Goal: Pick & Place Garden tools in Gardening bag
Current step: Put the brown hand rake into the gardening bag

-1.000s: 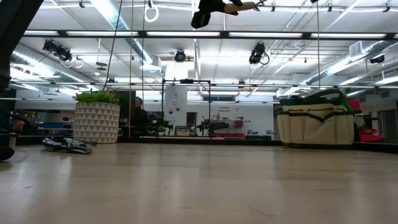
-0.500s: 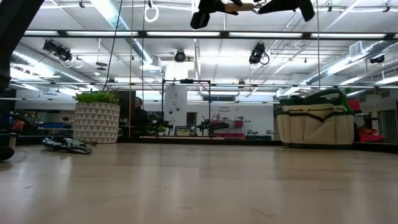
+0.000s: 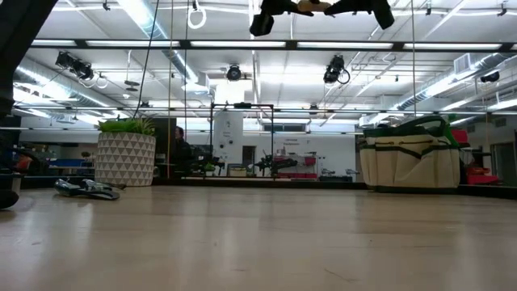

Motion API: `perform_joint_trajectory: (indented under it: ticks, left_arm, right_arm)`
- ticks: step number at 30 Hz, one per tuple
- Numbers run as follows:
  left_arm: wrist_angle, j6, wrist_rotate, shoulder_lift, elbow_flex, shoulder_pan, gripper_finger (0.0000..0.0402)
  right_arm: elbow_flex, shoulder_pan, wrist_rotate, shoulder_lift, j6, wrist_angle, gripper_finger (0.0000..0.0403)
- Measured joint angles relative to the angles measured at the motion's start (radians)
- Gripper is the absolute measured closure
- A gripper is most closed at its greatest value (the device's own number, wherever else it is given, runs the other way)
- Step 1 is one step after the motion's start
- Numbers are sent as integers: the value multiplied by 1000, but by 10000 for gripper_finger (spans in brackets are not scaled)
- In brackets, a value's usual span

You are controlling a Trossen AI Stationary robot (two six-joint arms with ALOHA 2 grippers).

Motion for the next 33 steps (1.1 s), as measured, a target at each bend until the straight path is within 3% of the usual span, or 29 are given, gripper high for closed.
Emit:
perform_joint_trajectory:
  ticks: [9, 24, 33]
  left_arm:
    - [6, -37, 18, 0, 0, 0, 318]
    - [4, -41, 27, 0, 0, 0, 315]
    - [4, -41, 33, 0, 0, 0, 315]
  right_arm:
    - [0, 0, -6, 41, -30, 16, 227]
    - [0, 6, 23, 39, -42, 13, 313]
    - [0, 6, 22, 39, -77, 8, 317]
